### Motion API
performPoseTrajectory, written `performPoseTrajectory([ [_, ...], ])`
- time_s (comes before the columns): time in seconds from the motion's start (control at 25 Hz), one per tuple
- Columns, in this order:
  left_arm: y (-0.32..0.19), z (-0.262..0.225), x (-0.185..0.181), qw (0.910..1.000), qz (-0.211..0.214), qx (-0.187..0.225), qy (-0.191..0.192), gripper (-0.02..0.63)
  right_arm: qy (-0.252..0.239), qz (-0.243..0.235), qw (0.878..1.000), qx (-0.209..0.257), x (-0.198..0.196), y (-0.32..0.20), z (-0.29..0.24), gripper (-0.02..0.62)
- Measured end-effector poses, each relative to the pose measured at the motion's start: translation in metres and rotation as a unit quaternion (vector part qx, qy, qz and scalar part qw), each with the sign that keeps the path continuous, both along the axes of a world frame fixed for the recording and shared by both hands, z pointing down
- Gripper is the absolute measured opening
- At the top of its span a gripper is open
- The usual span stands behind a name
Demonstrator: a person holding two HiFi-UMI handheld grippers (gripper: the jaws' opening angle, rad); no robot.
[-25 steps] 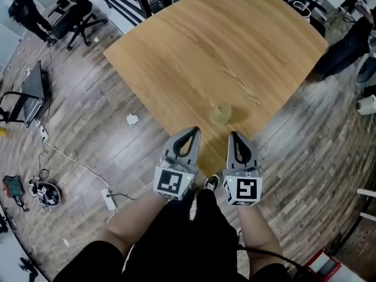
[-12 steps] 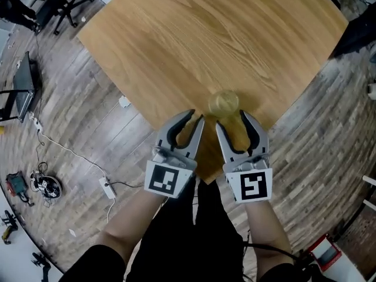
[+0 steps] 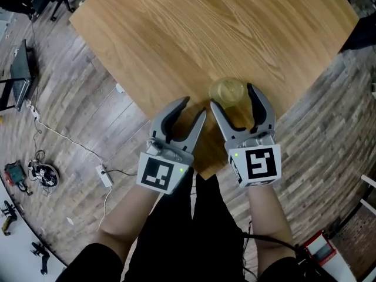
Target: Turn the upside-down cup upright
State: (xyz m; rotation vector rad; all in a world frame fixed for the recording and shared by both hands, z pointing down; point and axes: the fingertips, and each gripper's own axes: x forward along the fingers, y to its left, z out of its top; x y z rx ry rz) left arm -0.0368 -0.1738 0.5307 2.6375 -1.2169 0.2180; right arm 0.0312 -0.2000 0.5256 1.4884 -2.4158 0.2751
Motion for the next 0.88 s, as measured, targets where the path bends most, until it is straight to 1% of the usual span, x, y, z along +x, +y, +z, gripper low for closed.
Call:
performPoseTrajectory([
  [0.12,0.0,0.003,0.0,1.0,0.001,-0.002,0.003,0.151,0.001,-0.01,1.0,-0.007,-0.003,-0.01,0.005,0.302],
  [0.28,-0.001,0.006,0.002,1.0,0.003,-0.007,0.005,0.155,0.02,-0.025,0.999,-0.024,-0.007,-0.016,0.012,0.302],
  [0.44,0.0,0.004,0.004,0.9999,0.009,-0.005,0.014,0.16,0.03,-0.019,0.999,-0.018,-0.004,-0.016,0.012,0.301],
  [0.6,0.0,0.003,0.007,0.9995,0.023,-0.006,0.02,0.172,0.027,-0.018,0.999,-0.015,-0.002,-0.016,0.009,0.301],
  [0.72,0.003,0.001,0.009,0.9985,0.037,-0.014,0.037,0.175,0.006,-0.015,1.0,-0.002,0.001,-0.015,-0.001,0.301],
  [0.88,0.012,-0.009,0.016,0.9954,0.074,-0.016,0.059,0.175,-0.061,-0.011,0.998,0.011,0.008,-0.009,-0.03,0.301],
])
